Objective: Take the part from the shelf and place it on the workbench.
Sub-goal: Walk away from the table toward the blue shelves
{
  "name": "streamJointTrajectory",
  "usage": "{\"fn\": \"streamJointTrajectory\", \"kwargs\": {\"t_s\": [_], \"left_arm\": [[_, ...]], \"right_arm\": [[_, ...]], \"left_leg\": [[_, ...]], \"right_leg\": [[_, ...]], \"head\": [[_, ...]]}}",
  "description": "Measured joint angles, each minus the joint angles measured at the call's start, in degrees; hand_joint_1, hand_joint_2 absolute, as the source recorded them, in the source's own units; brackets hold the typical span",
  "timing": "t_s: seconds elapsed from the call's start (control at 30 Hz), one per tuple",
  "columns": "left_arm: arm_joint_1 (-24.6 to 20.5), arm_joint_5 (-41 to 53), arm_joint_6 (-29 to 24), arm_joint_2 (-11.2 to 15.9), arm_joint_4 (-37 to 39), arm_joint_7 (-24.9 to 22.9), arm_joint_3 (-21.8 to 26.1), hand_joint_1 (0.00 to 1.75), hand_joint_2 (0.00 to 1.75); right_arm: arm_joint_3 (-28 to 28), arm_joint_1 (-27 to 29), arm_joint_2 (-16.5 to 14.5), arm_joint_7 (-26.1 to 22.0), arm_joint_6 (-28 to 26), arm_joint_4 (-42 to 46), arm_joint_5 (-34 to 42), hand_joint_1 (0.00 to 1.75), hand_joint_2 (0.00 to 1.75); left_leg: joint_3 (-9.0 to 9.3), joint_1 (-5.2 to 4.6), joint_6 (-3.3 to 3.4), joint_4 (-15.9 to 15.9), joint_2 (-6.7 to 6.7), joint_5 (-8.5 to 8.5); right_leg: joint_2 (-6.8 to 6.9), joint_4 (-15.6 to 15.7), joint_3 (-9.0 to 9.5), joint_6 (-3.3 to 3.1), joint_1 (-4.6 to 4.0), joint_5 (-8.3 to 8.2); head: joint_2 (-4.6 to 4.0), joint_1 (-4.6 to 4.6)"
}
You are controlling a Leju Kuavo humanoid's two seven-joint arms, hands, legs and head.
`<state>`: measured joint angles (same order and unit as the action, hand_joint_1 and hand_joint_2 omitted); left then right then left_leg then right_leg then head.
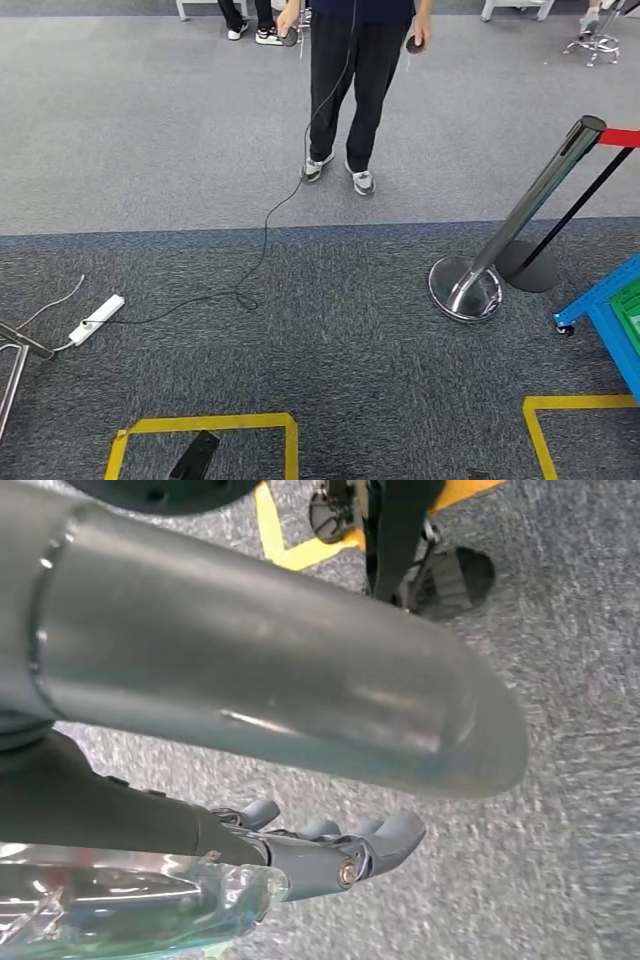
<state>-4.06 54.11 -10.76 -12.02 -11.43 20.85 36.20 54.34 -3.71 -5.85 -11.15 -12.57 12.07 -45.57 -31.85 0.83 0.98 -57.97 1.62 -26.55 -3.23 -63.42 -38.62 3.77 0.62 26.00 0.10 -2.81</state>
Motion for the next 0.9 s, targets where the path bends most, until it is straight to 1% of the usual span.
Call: {"fn": "streamJointTrajectory", "kwargs": {"t_s": [0.03,0.07,0.1,0.13,0.17,0.2,0.23,0.27,0.3,0.33,0.4,0.43,0.47,0.5,0.53,0.57,0.6,0.63,0.67,0.7,0.73,0.77,0.8,0.83,0.87,0.9], "left_arm": [[0.1,0.1,0.0,0.0,0.0,-0.1,0.0,0.00,0.00],[0.1,0.3,0.0,0.0,0.0,-0.3,0.0,0.00,0.00],[0.2,0.4,-0.1,0.0,0.0,-0.4,0.0,0.00,0.00],[0.2,0.3,-0.2,0.0,0.0,-0.3,0.0,0.00,0.00],[0.2,0.1,-0.3,0.0,0.0,-0.1,0.0,0.00,0.00],[0.1,-0.3,-0.6,0.0,0.0,0.2,0.0,0.00,0.00],[0.1,-1.1,-0.8,0.1,0.0,0.5,0.0,0.00,0.00],[0.0,-1.9,-1.0,0.1,0.0,0.5,0.2,0.00,0.00],[-0.1,-2.6,-1.1,0.2,0.0,0.5,0.4,0.00,0.00],[-0.1,-2.8,-1.2,0.3,0.0,0.5,0.6,0.00,0.00],[-0.1,-1.9,-1.4,0.5,0.0,0.5,0.8,0.00,0.00],[0.0,-1.3,-1.4,0.5,0.0,0.5,0.8,0.00,0.00],[0.0,-0.8,-1.3,0.4,0.0,0.6,0.8,0.00,0.00],[0.2,-0.3,-1.2,0.4,0.0,0.5,0.7,0.00,0.00],[0.4,0.3,-1.2,0.4,0.0,0.4,0.6,0.00,0.00],[0.7,0.9,-1.2,0.4,0.0,0.2,0.4,0.00,0.00],[1.0,1.3,-1.3,0.4,0.0,-0.1,0.2,0.00,0.00],[1.3,1.6,-1.6,0.4,0.0,-0.4,0.1,0.00,0.00],[1.4,1.7,-1.9,0.4,0.0,-0.6,0.0,0.00,0.00],[1.5,1.6,-2.3,0.5,0.0,-0.7,0.0,0.00,0.00],[1.5,1.4,-2.7,0.6,0.0,-0.7,0.0,0.00,0.00],[1.3,1.0,-3.3,0.7,0.0,-0.8,0.0,0.00,0.00],[1.2,0.7,-3.9,0.7,0.0,-1.1,0.1,0.00,0.00],[1.1,0.4,-4.5,0.8,0.0,-1.3,0.1,0.00,0.00],[1.0,0.1,-5.0,0.8,0.0,-1.5,0.2,0.00,0.00],[0.8,-0.2,-5.5,0.8,0.0,-1.7,0.3,0.00,0.00]], "right_arm": [[0.0,-0.2,0.0,-0.2,0.0,0.0,0.0,0.00,0.00],[0.0,-0.4,0.0,-0.3,0.0,0.0,0.0,0.00,0.00],[0.0,-0.4,0.0,-0.3,0.0,0.0,-0.1,0.00,0.00],[0.0,-0.4,0.0,-0.1,0.0,0.0,-0.2,0.00,0.00],[0.0,-0.2,0.0,0.5,0.0,0.0,-0.5,0.00,0.00],[0.0,-0.2,0.0,1.3,0.0,0.0,-0.8,0.00,0.00],[0.0,-0.2,0.0,2.2,-0.1,0.0,-1.1,0.00,0.00],[0.0,-0.2,0.0,2.9,-0.1,0.0,-1.4,0.00,0.00],[0.0,-0.3,0.0,3.3,-0.1,0.0,-1.5,0.00,0.00],[0.0,-0.3,0.0,3.4,-0.1,0.0,-1.7,0.00,0.00],[0.0,-0.2,0.0,2.7,0.2,0.0,-2.1,0.00,0.00],[0.0,-0.1,0.0,2.1,0.4,0.0,-2.4,0.00,0.00],[0.0,-0.1,0.0,1.5,0.6,0.0,-2.6,0.00,0.00],[-0.1,-0.2,0.0,0.9,0.9,0.0,-2.7,0.00,0.00],[-0.1,-0.4,-0.1,0.3,1.1,0.0,-2.9,0.00,0.00],[-0.2,-0.5,-0.2,-0.1,1.5,0.0,-3.1,0.00,0.00],[-0.3,-0.7,-0.3,-0.4,1.8,0.0,-3.5,0.00,0.00],[-0.5,-0.8,-0.5,-0.4,2.0,0.0,-3.9,0.00,0.00],[-0.7,-0.8,-0.7,-0.2,2.2,0.0,-4.2,0.00,0.00],[-0.9,-0.8,-1.0,0.1,2.3,0.0,-4.6,0.00,0.00],[-1.2,-0.9,-1.2,0.6,2.5,-0.1,-5.1,0.00,0.00],[-1.4,-1.0,-1.3,1.2,2.6,-0.1,-5.6,0.00,0.00],[-1.7,-1.1,-1.4,1.7,2.7,-0.1,-6.1,0.00,0.00],[-2.0,-1.1,-1.4,2.2,2.8,-0.1,-6.5,0.00,0.00],[-2.3,-1.1,-1.4,2.5,2.7,-0.1,-6.7,0.00,0.00],[-2.4,-0.9,-1.4,2.8,2.6,-0.1,-6.9,0.00,0.00]], "left_leg": [[0.02,-0.16,0.23,0.0,-0.80,-0.08],[0.04,-0.32,0.41,0.0,-1.69,-0.16],[0.06,-0.42,0.46,0.0,-2.51,-0.22],[0.11,-0.47,0.48,0.0,-3.24,-0.30],[0.20,-0.48,0.43,0.0,-3.87,-0.38],[0.36,-0.49,0.29,0.0,-4.46,-0.50],[0.56,-0.54,0.09,0.0,-5.01,-0.65],[0.73,-0.69,-0.21,-0.1,-5.52,-0.86],[0.89,-0.83,-0.51,-0.1,-5.99,-1.03],[1.01,-0.94,-0.79,-0.1,-6.40,-1.13],[1.25,-0.86,-1.43,0.1,-7.10,-1.25],[1.25,-0.73,-1.76,-0.2,-6.64,-1.59],[0.83,-0.61,-2.04,-1.3,-5.74,-2.46],[-0.15,-0.52,-2.23,-3.5,-4.50,-3.86],[-1.73,-0.48,-2.31,-6.8,-3.27,-5.61],[-3.67,-0.47,-2.36,-10.6,-2.62,-7.28],[-5.36,-0.46,-2.40,-13.7,-2.29,-8.23],[-6.38,-0.43,-2.45,-15.2,-2.13,-8.09],[-6.44,-0.38,-2.47,-14.7,-2.01,-6.87],[-5.52,-0.27,-2.50,-12.2,-1.76,-4.84],[-4.05,-0.06,-2.58,-8.7,-0.93,-2.66],[-2.50,0.23,-2.67,-5.1,0.37,-1.11],[-1.43,0.46,-2.65,-2.5,1.50,-0.21],[-0.88,0.57,-2.51,-1.1,2.33,0.06],[-0.75,0.52,-2.19,-0.5,2.45,-0.01],[-0.81,0.46,-1.72,-0.6,1.90,0.07]], "right_leg": [[1.64,-3.6,-1.73,0.17,-0.04,1.82],[2.42,-7.2,-3.50,0.32,0.01,3.44],[2.73,-9.8,-4.69,0.42,0.04,4.34],[2.87,-10.6,-4.94,0.47,0.05,4.28],[3.02,-9.2,-4.03,0.47,0.05,3.26],[3.47,-6.0,-2.11,0.41,0.04,1.64],[4.60,-2.2,0.09,0.27,-0.06,0.31],[5.58,1.1,2.09,-0.04,-0.15,-0.71],[6.30,3.2,3.36,-0.41,-0.28,-1.18],[6.59,4.0,3.80,-0.82,-0.44,-1.15],[5.41,4.1,3.78,-1.66,-0.54,-1.36],[4.83,4.3,3.79,-2.03,-0.48,-1.46],[4.24,4.5,3.85,-2.41,-0.36,-1.59],[3.66,4.6,3.94,-2.72,-0.20,-1.71],[3.07,4.7,3.92,-2.92,-0.17,-1.73],[2.37,4.7,3.88,-3.08,-0.16,-1.74],[1.60,4.7,3.87,-3.15,-0.15,-1.73],[0.77,4.7,3.88,-3.17,-0.12,-1.73],[-0.05,4.7,3.91,-3.11,-0.07,-1.76],[-0.83,4.6,3.94,-2.98,0.01,-1.79],[-1.57,4.6,3.93,-2.76,0.10,-1.84],[-2.26,4.4,3.76,-2.43,0.07,-1.84],[-2.91,4.2,3.53,-2.08,0.04,-1.87],[-3.48,4.2,3.27,-1.71,0.03,-1.95],[-4.01,4.3,2.91,-1.33,0.06,-2.07],[-4.50,4.5,2.68,-0.99,0.23,-2.22]], "head": [[0.00,-0.19],[-0.01,-0.25],[0.00,-0.23],[0.00,-0.25],[0.00,-0.27],[0.00,-0.27],[-0.01,-0.28],[-0.01,-0.23],[-0.01,-0.18],[-0.01,-0.12],[-0.01,-0.09],[-0.01,-0.06],[-0.01,-0.01],[-0.01,0.08],[-0.02,0.15],[-0.02,0.19],[-0.02,0.20],[-0.02,0.20],[-0.02,0.20],[-0.02,0.20],[-0.02,0.21],[-0.02,0.25],[-0.02,0.24],[-0.02,0.28],[-0.02,0.27],[-0.01,0.26]]}}
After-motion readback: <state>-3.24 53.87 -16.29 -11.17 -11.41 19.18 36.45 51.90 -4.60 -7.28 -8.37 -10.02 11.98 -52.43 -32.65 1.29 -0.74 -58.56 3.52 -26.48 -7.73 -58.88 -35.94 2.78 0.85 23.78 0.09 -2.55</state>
